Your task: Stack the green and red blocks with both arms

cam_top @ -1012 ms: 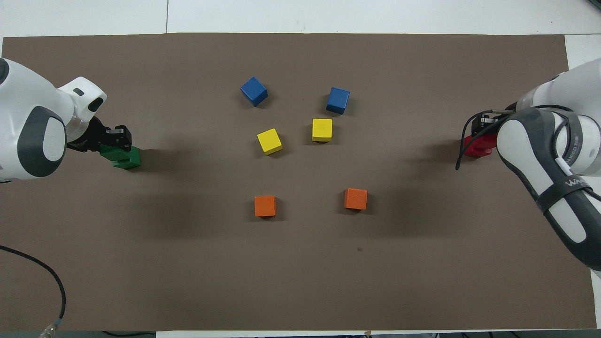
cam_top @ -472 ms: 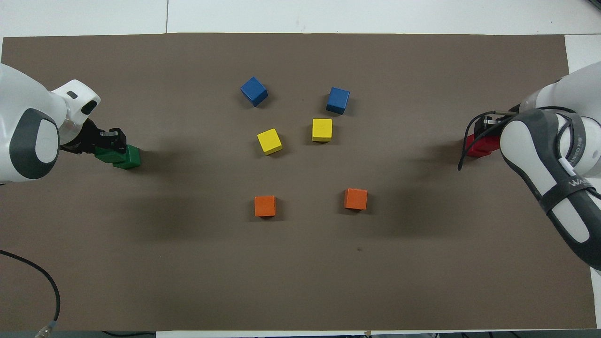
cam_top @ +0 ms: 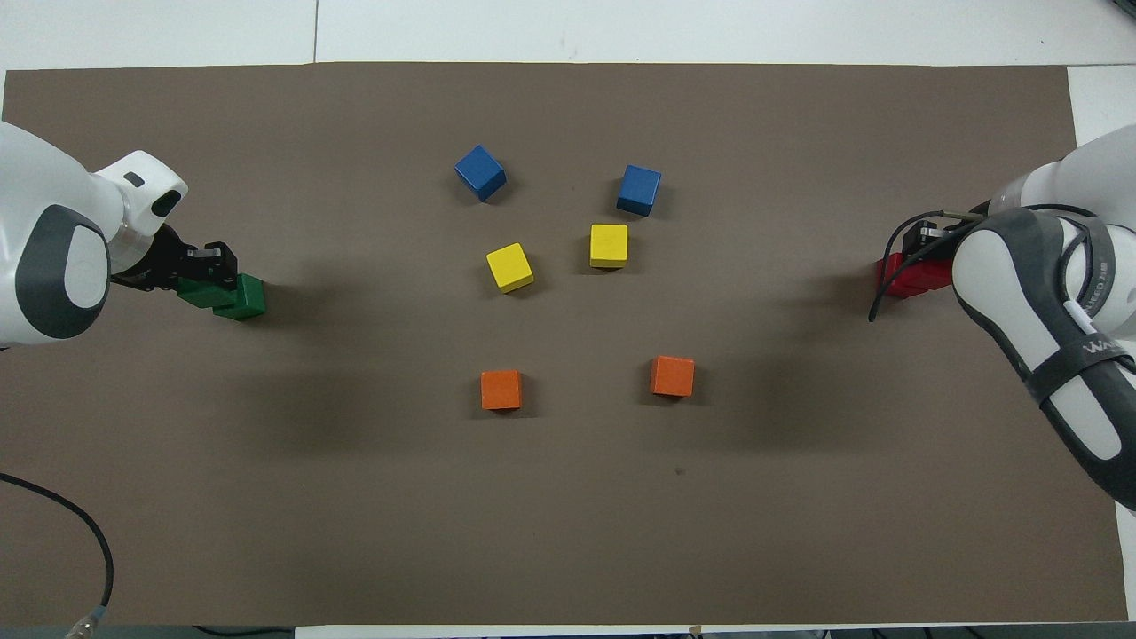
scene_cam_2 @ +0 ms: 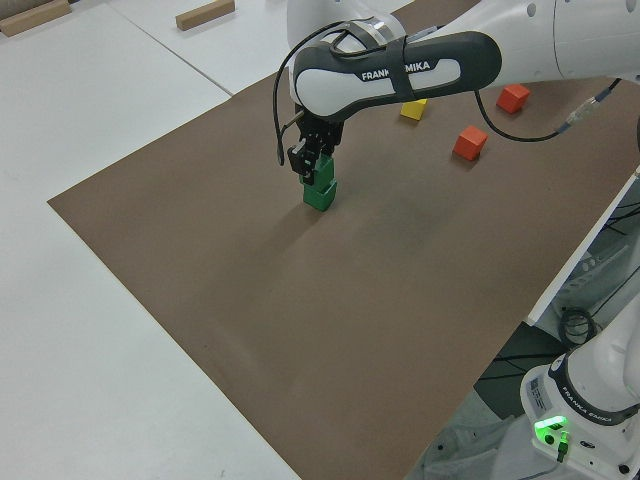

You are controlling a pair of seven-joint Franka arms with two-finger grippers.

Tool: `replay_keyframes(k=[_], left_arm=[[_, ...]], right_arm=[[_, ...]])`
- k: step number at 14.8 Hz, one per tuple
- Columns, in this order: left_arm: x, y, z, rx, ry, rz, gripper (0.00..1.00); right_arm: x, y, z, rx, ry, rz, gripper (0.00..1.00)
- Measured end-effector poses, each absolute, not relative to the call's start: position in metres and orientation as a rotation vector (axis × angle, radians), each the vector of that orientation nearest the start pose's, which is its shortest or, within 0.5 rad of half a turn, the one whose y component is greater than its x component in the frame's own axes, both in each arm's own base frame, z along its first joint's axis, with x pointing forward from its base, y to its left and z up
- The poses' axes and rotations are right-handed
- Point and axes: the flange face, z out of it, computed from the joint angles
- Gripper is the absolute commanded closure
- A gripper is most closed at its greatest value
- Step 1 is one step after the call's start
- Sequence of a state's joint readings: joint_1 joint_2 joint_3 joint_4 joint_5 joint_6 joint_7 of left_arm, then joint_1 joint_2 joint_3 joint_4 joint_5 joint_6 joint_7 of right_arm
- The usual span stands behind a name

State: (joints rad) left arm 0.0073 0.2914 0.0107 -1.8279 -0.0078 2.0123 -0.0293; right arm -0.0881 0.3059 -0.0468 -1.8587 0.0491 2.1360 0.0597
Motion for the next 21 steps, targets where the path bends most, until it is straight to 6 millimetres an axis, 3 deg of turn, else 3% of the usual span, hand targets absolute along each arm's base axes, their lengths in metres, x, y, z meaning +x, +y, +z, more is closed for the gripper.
replay_keyframes(k=[8,9,10,11,21], left_arm=[[0.615,0.008,0.363,-3.154,-0.083,0.178,1.00],[0.615,0.008,0.363,-3.154,-0.082,0.177,0.89],[0.615,0.008,0.363,-3.154,-0.082,0.177,0.39],[0.614,0.008,0.363,-3.154,-0.081,0.174,0.00],[0.604,0.009,0.349,-3.158,-0.018,0.159,0.00]], right_arm=[[0.616,-0.076,0.349,-3.095,0.335,0.042,1.00],[0.616,-0.075,0.349,-3.095,0.333,0.042,1.00],[0.616,-0.075,0.349,-3.095,0.332,0.041,1.00],[0.616,-0.075,0.349,-3.095,0.332,0.041,1.00],[0.615,-0.075,0.349,-3.095,0.333,0.033,1.00]])
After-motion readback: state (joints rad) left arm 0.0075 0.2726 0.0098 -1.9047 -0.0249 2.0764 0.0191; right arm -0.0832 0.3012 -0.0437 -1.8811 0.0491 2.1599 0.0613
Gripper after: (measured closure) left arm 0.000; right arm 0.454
